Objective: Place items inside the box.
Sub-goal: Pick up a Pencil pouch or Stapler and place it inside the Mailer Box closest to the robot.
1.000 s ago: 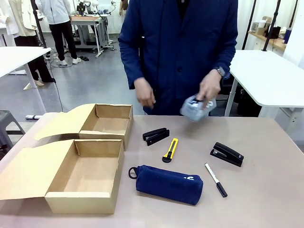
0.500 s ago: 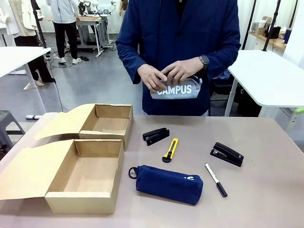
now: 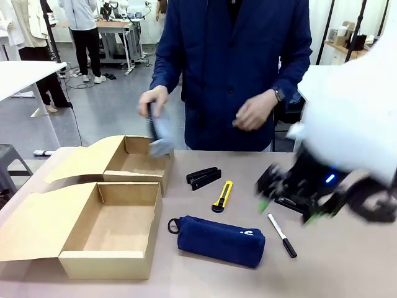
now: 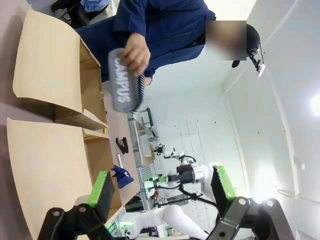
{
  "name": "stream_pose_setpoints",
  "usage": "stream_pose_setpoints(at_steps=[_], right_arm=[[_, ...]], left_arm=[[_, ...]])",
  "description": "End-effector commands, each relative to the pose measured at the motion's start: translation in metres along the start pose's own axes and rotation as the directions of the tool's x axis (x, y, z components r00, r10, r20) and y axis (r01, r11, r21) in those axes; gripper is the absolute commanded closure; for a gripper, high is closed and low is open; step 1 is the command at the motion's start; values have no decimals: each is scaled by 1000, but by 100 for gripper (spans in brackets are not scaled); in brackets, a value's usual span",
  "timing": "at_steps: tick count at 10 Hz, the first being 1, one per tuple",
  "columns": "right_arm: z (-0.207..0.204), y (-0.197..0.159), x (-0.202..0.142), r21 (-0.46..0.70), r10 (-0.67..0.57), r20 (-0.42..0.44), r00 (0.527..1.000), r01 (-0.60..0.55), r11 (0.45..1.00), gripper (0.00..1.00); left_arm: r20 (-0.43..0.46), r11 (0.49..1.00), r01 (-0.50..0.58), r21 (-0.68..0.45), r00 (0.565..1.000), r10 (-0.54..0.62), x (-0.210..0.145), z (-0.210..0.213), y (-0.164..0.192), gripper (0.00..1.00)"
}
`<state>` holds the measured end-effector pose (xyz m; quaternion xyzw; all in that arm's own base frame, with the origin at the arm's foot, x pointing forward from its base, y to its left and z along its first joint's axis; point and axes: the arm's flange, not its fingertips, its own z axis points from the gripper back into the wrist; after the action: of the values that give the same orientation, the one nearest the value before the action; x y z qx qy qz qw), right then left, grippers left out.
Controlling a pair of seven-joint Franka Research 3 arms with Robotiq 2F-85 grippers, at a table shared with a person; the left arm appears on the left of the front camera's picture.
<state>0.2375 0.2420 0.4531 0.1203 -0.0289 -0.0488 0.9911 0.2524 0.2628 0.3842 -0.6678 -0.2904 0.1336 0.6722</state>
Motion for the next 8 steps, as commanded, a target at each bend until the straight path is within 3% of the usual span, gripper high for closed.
stream_pose_setpoints(at_steps=[1,3,4,5,8], right_arm=[[-30,18,-33,-18,168,-50,985,-169,986,0],[-48,35,-36,-1,258,-104,960,-260,966,0],[-42,26,-24,48,278,-104,955,-274,960,0],[-46,43,-58,-45,218,-88,972,-223,974,0],[-48,40,-51,-33,247,-97,964,-251,967,0]], left_arm=[[-9,1000,25,-11,1000,-25,-3,2,-1,0],[-9,1000,25,-11,1000,-25,-3,2,-1,0],[-9,1000,25,-11,1000,-25,-3,2,-1,0],[-9,1000,25,-11,1000,-25,-3,2,-1,0],[-9,1000,25,-11,1000,-25,-3,2,-1,0]])
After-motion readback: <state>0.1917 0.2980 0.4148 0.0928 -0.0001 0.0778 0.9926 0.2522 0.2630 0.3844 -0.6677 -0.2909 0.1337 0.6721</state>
